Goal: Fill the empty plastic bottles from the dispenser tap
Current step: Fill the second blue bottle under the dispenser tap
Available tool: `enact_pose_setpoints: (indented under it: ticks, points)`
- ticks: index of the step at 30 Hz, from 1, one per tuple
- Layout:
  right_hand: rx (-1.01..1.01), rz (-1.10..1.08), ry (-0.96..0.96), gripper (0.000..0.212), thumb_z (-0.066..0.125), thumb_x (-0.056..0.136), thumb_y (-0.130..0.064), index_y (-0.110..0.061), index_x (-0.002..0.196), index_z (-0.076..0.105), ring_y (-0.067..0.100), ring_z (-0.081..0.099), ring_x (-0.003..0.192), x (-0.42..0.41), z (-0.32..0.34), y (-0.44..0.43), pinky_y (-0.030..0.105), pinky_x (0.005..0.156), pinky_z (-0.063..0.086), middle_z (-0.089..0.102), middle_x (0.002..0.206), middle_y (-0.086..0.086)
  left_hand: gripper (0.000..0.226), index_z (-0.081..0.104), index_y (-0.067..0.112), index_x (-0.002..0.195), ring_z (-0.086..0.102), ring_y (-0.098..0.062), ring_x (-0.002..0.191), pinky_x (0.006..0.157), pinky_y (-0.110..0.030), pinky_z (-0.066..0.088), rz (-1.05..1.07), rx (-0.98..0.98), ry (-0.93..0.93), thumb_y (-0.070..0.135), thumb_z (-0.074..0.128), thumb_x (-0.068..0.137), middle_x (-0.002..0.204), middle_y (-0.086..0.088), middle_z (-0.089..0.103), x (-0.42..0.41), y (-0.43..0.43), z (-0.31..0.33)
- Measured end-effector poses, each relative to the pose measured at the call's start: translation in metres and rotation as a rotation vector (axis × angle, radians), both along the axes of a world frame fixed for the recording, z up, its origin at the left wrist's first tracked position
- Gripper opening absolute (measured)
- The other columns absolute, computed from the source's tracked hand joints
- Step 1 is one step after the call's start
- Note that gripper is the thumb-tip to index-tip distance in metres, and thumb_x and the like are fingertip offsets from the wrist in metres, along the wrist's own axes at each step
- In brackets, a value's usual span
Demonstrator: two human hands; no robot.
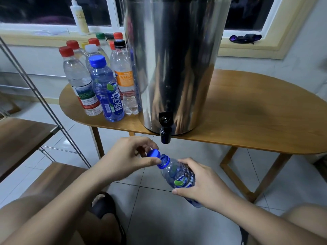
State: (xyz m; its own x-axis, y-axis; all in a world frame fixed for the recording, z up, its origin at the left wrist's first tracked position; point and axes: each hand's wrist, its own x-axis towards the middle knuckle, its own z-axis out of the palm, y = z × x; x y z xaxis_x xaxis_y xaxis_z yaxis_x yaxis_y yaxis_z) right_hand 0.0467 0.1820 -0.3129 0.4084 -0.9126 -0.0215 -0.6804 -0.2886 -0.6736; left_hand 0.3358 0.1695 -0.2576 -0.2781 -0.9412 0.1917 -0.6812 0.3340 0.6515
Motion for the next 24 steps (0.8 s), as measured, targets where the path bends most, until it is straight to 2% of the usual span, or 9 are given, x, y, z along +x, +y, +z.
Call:
enact_pose_setpoints:
  ticks: [4,7,9,11,15,18,24]
  points:
    - [0.034,-0.055,-0.077,0.081,0.096,0.070,-0.058,-0.045,0.136,0.050,-0.009,0.066,0.108,0.007,-0.004,-0.004,0.016,0.088,0.058,0.068,0.122,-0.027,0.031,0.075,0.038,0.111,0.072,-0.005,0.090,0.071,-0.013,0.049,0.186,-0.094,-0.007,0.045,0.090,0.084,0.099,0.017,0.075,0.019,-0.018,0.005]
    - [0.076,-0.071,-0.134,0.080,0.096,0.071,-0.057,-0.045,0.134,0.050,-0.005,0.068,0.110,0.011,-0.007,-0.008,0.024,0.093,0.061,0.070,0.124,-0.023,0.034,0.072,0.031,0.115,0.070,0.001,0.093,0.076,-0.021,0.055,0.317,-0.138,-0.027,0.036,0.090,0.087,0.102,0.018,0.074,0.031,-0.034,0.007]
    - [0.092,-0.079,-0.156,0.080,0.095,0.070,-0.061,-0.044,0.134,0.049,-0.003,0.069,0.112,0.012,-0.009,-0.011,0.029,0.095,0.062,0.071,0.125,-0.023,0.031,0.072,0.029,0.113,0.067,-0.001,0.091,0.074,-0.021,0.054,0.374,-0.177,-0.066,0.034,0.090,0.088,0.101,0.016,0.072,0.034,-0.045,0.006]
    - [0.092,-0.084,-0.157,0.081,0.094,0.070,-0.064,-0.046,0.134,0.047,-0.003,0.069,0.112,0.013,-0.009,-0.013,0.029,0.094,0.063,0.070,0.126,-0.024,0.031,0.073,0.028,0.116,0.066,-0.006,0.091,0.073,-0.023,0.053,0.406,-0.184,-0.094,0.034,0.089,0.090,0.104,0.013,0.071,0.034,-0.055,0.003]
    - [0.088,-0.098,-0.180,0.083,0.095,0.071,-0.063,-0.046,0.136,0.047,-0.005,0.069,0.112,0.013,-0.010,-0.014,0.028,0.093,0.063,0.069,0.126,-0.027,0.034,0.074,0.027,0.125,0.066,-0.018,0.103,0.082,-0.036,0.058,0.419,-0.192,-0.156,0.035,0.084,0.093,0.114,0.006,0.070,0.036,-0.071,-0.010]
    - [0.079,-0.106,-0.190,0.084,0.095,0.070,-0.063,-0.045,0.137,0.047,-0.003,0.069,0.114,0.014,-0.010,-0.014,0.027,0.093,0.063,0.069,0.127,-0.025,0.034,0.074,0.028,0.125,0.064,-0.018,0.105,0.081,-0.033,0.055,0.420,-0.192,-0.135,0.037,0.084,0.093,0.113,0.007,0.068,0.035,-0.073,-0.013]
    - [0.091,-0.102,-0.202,0.081,0.095,0.073,-0.061,-0.046,0.136,0.047,-0.005,0.068,0.113,0.015,-0.008,-0.015,0.025,0.091,0.063,0.070,0.126,-0.025,0.030,0.075,0.030,0.117,0.065,-0.008,0.097,0.074,-0.024,0.050,0.427,-0.249,-0.069,0.047,0.082,0.093,0.107,0.012,0.072,0.032,-0.053,0.005]
